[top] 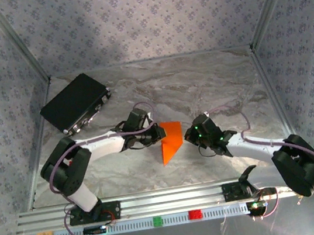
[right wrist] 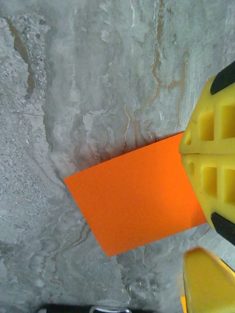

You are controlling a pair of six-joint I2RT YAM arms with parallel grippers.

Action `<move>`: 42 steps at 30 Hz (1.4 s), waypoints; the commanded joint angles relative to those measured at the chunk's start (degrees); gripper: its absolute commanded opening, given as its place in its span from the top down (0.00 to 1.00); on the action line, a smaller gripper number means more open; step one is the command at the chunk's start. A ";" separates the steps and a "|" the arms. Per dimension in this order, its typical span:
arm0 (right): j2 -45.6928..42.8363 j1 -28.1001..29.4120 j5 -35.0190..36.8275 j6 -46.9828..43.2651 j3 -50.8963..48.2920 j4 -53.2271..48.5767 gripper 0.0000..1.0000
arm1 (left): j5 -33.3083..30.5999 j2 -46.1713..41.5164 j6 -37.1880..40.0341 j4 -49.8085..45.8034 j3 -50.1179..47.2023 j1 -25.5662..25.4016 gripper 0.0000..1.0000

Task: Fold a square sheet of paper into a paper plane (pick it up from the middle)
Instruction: Fold the wing for the fifth time at the center of the table.

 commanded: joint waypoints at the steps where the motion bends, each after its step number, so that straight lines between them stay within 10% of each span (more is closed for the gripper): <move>1: -0.36 -0.48 -2.36 -2.21 -1.05 4.08 0.92 | 0.72 2.53 0.13 -0.84 2.85 -0.34 0.89; 20: 12.65 -8.55 -22.27 -4.81 1.45 10.60 0.67 | 3.63 10.01 -2.05 5.63 -2.19 2.97 0.95; 42: 20.26 -11.47 -29.25 -4.27 4.30 16.53 0.69 | 5.34 10.19 -2.20 7.66 -3.16 3.55 0.96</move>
